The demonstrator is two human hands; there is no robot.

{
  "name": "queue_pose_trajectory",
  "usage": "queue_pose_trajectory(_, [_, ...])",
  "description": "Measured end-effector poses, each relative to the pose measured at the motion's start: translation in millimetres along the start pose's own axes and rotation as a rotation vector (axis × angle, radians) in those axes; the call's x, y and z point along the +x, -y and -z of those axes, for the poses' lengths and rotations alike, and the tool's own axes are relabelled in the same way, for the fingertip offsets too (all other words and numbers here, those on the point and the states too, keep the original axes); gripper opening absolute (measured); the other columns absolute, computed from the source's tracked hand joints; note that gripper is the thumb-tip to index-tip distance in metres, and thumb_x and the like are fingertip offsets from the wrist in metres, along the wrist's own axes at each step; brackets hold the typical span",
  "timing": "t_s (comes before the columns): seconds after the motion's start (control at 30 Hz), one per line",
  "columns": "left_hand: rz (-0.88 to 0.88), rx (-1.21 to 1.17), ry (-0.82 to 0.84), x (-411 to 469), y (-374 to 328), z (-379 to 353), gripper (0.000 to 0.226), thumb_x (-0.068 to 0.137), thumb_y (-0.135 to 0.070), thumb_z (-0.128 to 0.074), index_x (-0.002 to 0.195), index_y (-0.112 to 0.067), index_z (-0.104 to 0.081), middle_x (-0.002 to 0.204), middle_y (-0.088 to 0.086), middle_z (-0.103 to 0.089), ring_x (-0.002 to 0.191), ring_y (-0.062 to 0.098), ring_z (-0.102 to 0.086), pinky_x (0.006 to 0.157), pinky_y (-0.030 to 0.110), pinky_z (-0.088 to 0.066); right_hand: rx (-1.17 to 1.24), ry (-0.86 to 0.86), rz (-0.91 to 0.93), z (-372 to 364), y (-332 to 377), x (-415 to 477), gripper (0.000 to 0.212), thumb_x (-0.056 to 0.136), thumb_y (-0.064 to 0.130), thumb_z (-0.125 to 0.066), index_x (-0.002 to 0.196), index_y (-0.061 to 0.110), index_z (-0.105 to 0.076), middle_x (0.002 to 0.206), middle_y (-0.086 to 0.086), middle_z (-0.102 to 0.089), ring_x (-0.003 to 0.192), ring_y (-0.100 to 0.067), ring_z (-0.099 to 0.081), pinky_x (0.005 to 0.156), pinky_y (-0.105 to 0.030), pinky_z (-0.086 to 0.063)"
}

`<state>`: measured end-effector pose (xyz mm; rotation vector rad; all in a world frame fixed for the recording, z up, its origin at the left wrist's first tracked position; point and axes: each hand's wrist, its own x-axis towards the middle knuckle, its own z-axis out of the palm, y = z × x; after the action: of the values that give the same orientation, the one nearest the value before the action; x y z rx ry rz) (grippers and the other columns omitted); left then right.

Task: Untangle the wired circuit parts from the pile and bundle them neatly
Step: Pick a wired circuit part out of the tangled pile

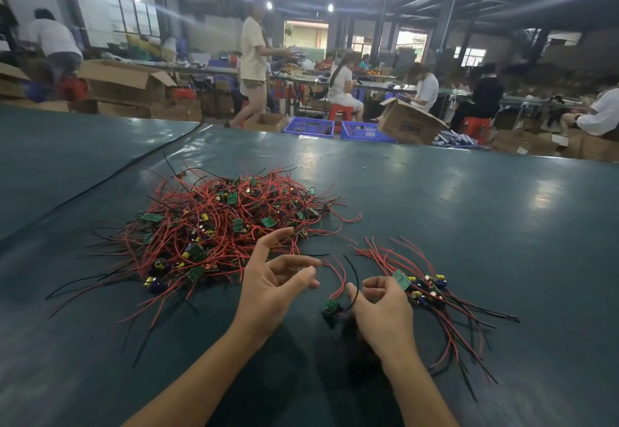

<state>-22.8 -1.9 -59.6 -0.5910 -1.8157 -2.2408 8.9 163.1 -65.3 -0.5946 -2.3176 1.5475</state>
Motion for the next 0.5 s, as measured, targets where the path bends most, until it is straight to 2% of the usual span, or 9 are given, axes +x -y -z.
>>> queue_pose_trajectory(0.07, [0.039,0.139,0.133,-1.2,3.0,1.0,0.052,0.082,-0.004,-0.071,0.123,-0.027,-0.051,0.094,0.006,-0.074,0.077,0.020,-0.071,0.074,0.028,-0.056,-0.004,0.010,0.017,0.3,-0.9,0.6,0.016,0.088,0.025,-0.069,0.090,0.025,-0.054,0.098,0.005,-0.061,0.079,-0.007,-0.059,0.056,-0.021,-0.044])
queue_pose_trajectory(0.17, [-0.045,0.610,0.344,-7.8,11.7,5.0,0.049,0.081,-0.020,-0.068,0.125,-0.036,-0.055,0.108,-0.012,-0.067,0.099,0.004,-0.061,0.089,0.024,-0.048,0.017,0.085,0.011,-0.9,-0.3,-0.5,0.019,0.090,0.005,-0.058,0.087,0.024,-0.057,0.095,0.004,-0.062,0.053,-0.011,-0.063,0.044,-0.026,-0.051])
queue_pose_trajectory(0.2, [-0.091,0.758,0.409,-9.6,14.7,5.0,0.051,0.081,-0.026,-0.066,0.129,-0.037,-0.053,0.116,-0.017,-0.062,0.106,0.001,-0.055,0.094,0.023,-0.043,0.005,0.116,0.021,-1.7,-0.3,-0.6,0.024,0.089,0.000,-0.054,0.086,0.024,-0.059,0.092,0.004,-0.063,0.051,-0.011,-0.063,0.044,-0.027,-0.053])
queue_pose_trajectory(0.27, [-0.184,0.970,0.492,-10.6,20.4,3.6,0.052,0.084,-0.035,-0.062,0.135,-0.037,-0.050,0.126,-0.019,-0.055,0.112,0.003,-0.047,0.099,0.026,-0.034,-0.025,0.157,0.048,-3.6,0.1,-1.0,0.033,0.086,-0.004,-0.048,0.083,0.025,-0.062,0.088,0.004,-0.066,0.063,-0.012,-0.066,0.052,-0.033,-0.057])
queue_pose_trajectory(0.33, [-0.230,1.036,0.496,-9.5,23.4,2.2,0.044,0.088,-0.039,-0.061,0.132,-0.034,-0.055,0.125,-0.018,-0.056,0.110,0.006,-0.047,0.096,0.028,-0.032,-0.033,0.164,0.069,-4.5,0.9,-0.5,0.033,0.086,-0.004,-0.048,0.083,0.025,-0.064,0.085,0.006,-0.067,0.075,-0.014,-0.067,0.061,-0.037,-0.060])
queue_pose_trajectory(0.37, [-0.243,1.046,0.490,-8.8,24.0,1.8,0.038,0.090,-0.039,-0.061,0.128,-0.032,-0.059,0.122,-0.017,-0.057,0.107,0.006,-0.047,0.094,0.027,-0.033,-0.024,0.158,0.073,-4.5,1.3,-0.4,0.032,0.086,-0.004,-0.049,0.082,0.024,-0.064,0.084,0.006,-0.068,0.075,-0.014,-0.066,0.061,-0.036,-0.060])
queue_pose_trajectory(0.5, [-0.246,1.003,0.421,-8.6,23.1,1.9,0.027,0.091,-0.038,-0.061,0.114,-0.026,-0.067,0.109,-0.014,-0.060,0.098,0.005,-0.051,0.092,0.030,-0.040,0.055,0.125,0.056,-3.2,4.4,-3.0,0.023,0.085,-0.005,-0.047,0.076,0.012,-0.059,0.074,-0.005,-0.064,0.055,-0.015,-0.057,0.051,-0.035,-0.053])
